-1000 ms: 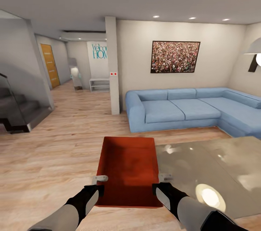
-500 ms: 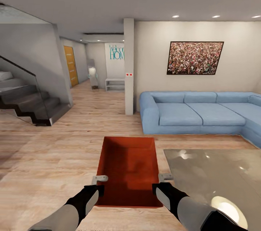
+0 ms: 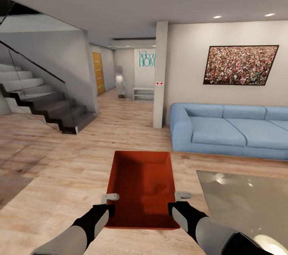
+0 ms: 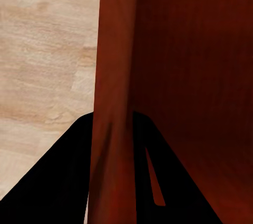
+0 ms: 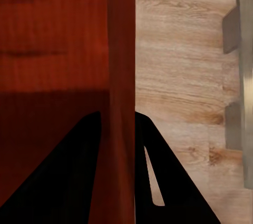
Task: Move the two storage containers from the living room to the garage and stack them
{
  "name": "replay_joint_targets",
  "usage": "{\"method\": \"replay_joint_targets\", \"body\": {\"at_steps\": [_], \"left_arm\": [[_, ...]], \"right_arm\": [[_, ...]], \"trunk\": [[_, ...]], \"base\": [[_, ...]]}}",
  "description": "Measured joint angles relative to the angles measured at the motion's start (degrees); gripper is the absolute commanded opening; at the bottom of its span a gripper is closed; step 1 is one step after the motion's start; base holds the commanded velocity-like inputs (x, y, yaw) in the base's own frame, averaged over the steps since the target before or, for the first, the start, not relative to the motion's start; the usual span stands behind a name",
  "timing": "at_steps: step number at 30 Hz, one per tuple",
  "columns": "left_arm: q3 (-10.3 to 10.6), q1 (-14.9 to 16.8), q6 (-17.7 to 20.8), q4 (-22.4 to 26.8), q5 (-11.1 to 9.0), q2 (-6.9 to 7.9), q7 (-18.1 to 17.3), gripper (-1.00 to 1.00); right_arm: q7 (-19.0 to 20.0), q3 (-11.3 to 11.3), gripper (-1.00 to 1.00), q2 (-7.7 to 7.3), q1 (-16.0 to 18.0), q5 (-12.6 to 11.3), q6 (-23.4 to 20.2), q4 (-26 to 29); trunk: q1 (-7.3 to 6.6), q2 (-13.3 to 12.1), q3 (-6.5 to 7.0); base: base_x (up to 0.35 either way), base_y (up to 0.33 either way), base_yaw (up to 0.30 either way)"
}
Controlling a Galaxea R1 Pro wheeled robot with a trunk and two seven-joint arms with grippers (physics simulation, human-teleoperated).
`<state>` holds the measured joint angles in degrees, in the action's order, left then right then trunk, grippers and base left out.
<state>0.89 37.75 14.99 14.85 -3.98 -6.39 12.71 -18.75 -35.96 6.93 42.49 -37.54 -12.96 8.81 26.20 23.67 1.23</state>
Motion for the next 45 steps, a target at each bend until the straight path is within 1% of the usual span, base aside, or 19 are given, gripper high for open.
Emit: {"method": "replay_joint_targets", "body": {"at_steps": [24, 38, 45], "left_arm": [[0.01, 0.0, 0.0, 0.0, -0.01, -0.01, 0.02, -1.0], [0.0, 0.01, -0.02, -0.02, 0.01, -0.02, 0.01, -1.0], [0.06, 0.01, -0.03, -0.03, -0.11, -0.03, 0.1, -1.0]], "right_arm": [[0.0, -0.04, -1.0, -0.01, 0.0, -0.05, 0.0, 0.01], [0.0, -0.01, -1.0, -0.02, -0.01, -0.02, 0.0, 0.01], [0.0, -0.01, -1.0, -0.02, -0.01, -0.04, 0.0, 0.02]], "trunk": [[0.0, 0.0, 0.64], [0.0, 0.0, 0.68], [-0.03, 0.01, 0.68]], "base": [[0.0, 0.0, 0.282], [0.007, 0.0, 0.02], [0.282, 0.0, 0.0]]}}
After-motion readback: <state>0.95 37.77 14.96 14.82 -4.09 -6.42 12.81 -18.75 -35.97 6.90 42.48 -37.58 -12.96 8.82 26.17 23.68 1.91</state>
